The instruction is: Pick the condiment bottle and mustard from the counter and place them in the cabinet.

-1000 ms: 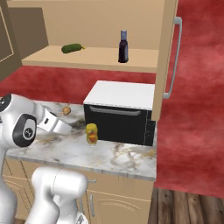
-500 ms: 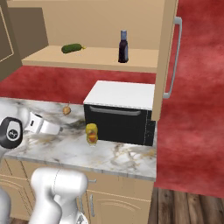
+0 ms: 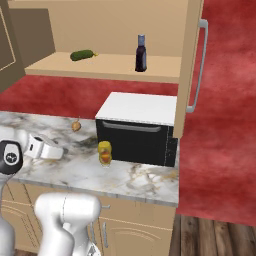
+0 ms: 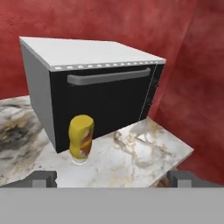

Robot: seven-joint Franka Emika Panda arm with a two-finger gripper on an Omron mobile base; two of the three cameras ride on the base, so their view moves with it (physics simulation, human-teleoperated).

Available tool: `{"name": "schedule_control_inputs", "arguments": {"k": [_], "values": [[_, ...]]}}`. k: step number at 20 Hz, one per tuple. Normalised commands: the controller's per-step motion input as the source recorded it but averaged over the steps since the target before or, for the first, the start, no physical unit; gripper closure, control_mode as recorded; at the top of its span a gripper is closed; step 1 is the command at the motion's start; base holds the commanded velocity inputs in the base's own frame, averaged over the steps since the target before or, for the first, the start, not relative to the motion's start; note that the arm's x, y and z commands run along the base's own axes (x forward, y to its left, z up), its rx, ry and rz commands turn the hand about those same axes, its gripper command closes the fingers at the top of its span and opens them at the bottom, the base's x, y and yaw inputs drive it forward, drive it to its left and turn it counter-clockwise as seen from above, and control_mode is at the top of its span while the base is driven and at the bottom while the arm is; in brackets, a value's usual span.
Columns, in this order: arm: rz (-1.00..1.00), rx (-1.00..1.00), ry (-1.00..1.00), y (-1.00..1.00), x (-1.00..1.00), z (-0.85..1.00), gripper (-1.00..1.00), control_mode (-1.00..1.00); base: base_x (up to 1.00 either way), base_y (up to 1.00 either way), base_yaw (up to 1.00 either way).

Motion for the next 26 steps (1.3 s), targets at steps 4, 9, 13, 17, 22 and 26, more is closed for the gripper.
{"name": "schedule_control_inputs", "arguments": {"k": [4,9,13,17,22,26], "values": [[0.0,0.1,-0.2,0.0,0.0,-0.23,-1.0,-1.0,0.0,0.0,0.0],[0.0,0.16,-0.2,0.0,0.0,-0.24,-1.0,-1.0,0.0,0.0,0.0],[0.0,0.19,-0.12,-0.03,0.0,-0.23,-1.0,-1.0,0.0,0.0,0.0],[0.0,0.13,-0.03,-0.12,0.0,-0.33,-1.0,-1.0,0.0,0.0,0.0],[0.0,0.0,0.0,-0.18,0.0,-0.25,-1.0,-1.0,0.0,0.0,0.0],[0.0,-0.05,0.0,-0.12,0.0,-0.24,-1.0,-1.0,0.0,0.0,0.0]]}}
